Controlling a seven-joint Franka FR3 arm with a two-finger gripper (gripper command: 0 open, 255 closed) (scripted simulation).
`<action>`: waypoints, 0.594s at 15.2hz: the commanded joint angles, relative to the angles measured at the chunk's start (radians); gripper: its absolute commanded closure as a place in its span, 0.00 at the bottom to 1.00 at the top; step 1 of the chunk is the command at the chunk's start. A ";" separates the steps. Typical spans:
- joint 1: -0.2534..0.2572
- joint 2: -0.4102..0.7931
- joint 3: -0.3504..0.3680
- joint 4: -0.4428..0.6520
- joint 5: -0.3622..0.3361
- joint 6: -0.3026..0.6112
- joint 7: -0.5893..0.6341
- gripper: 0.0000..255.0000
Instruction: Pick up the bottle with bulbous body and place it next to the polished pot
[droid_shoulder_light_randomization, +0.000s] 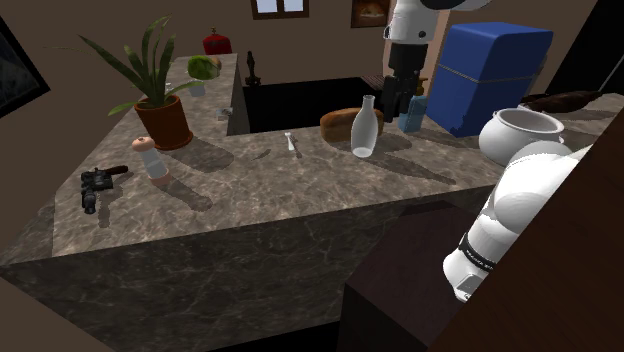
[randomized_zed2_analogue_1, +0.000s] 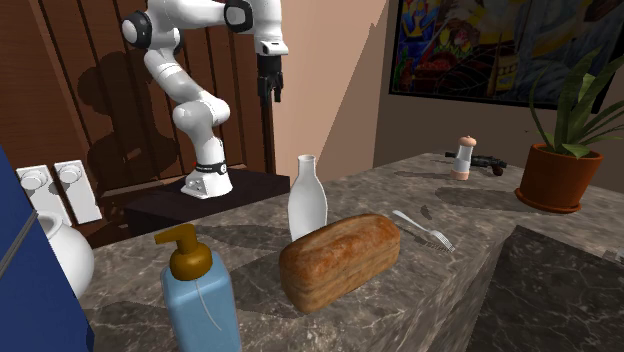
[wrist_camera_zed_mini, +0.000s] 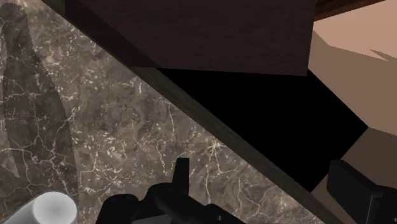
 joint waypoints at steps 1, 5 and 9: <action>0.000 0.000 0.000 0.000 0.000 0.000 0.000 0.00; -0.023 0.124 -0.054 0.056 -0.045 0.064 -0.066 0.00; -0.040 0.254 -0.104 0.130 -0.076 0.119 -0.129 0.00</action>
